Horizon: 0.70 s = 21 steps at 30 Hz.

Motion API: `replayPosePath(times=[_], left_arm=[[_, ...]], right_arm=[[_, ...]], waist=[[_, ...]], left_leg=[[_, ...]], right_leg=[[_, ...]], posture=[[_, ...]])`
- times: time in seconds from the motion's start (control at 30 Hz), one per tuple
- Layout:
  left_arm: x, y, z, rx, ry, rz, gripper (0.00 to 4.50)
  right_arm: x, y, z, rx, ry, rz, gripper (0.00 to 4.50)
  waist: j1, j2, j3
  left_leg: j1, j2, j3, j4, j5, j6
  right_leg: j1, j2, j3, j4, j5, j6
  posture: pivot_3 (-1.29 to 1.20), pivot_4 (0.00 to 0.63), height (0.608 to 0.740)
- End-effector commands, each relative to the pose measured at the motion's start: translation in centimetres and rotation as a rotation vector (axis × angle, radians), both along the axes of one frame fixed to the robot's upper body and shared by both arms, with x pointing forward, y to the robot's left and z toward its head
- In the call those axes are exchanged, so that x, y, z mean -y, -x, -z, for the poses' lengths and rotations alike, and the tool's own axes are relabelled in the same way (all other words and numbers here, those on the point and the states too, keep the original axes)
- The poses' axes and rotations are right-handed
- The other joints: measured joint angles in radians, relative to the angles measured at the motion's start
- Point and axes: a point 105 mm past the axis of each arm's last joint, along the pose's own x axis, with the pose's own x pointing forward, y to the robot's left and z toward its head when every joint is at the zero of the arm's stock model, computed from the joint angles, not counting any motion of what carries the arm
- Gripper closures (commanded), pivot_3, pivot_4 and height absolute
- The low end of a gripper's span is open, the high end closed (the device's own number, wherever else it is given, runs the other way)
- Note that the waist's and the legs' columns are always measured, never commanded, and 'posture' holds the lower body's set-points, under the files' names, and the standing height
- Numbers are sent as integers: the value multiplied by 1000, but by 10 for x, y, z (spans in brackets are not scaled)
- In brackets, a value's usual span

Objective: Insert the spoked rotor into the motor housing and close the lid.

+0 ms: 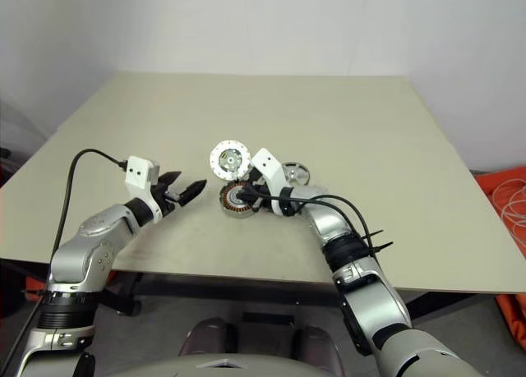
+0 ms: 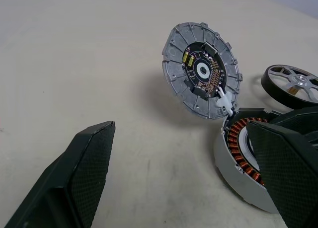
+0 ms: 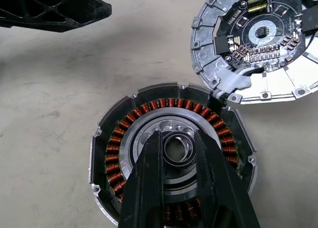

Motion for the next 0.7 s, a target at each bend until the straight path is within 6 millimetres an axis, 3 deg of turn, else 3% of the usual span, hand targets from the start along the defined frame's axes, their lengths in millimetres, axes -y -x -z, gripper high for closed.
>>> replayPosePath(times=[0.03, 0.47, 0.5, 0.7], left_arm=[[-4, -3, -14, 55, -8, -9, 0], [-4, -3, -13, 55, -12, -10, 0], [-4, -3, -13, 56, -13, -9, 0], [-4, -3, -12, 56, -18, -8, 0]], right_arm=[[-7, 1, -14, 52, -11, -31, 3930], [-10, 4, -14, 46, -15, -54, 3930], [-10, 4, -14, 45, -14, -56, 3200], [-8, -2, -14, 93, 17, -29, 1284]], waist=[[0, 0, 0], [0, 0, 0], [0, 0, 0], [0, 0, 0]], left_leg=[[0, 0, 0, 0, 0, 0], [0, 0, 0, 0, 0, 0], [0, 0, 0, 0, 0, 0], [0, 0, 0, 0, 0, 0]], right_leg=[[0, 0, 0, 0, 0, 0], [0, 0, 0, 0, 0, 0], [0, 0, 0, 0, 0, 0], [0, 0, 0, 0, 0, 0]], posture=[[0, 0, 740], [0, 0, 740], [0, 0, 740], [0, 0, 740]])
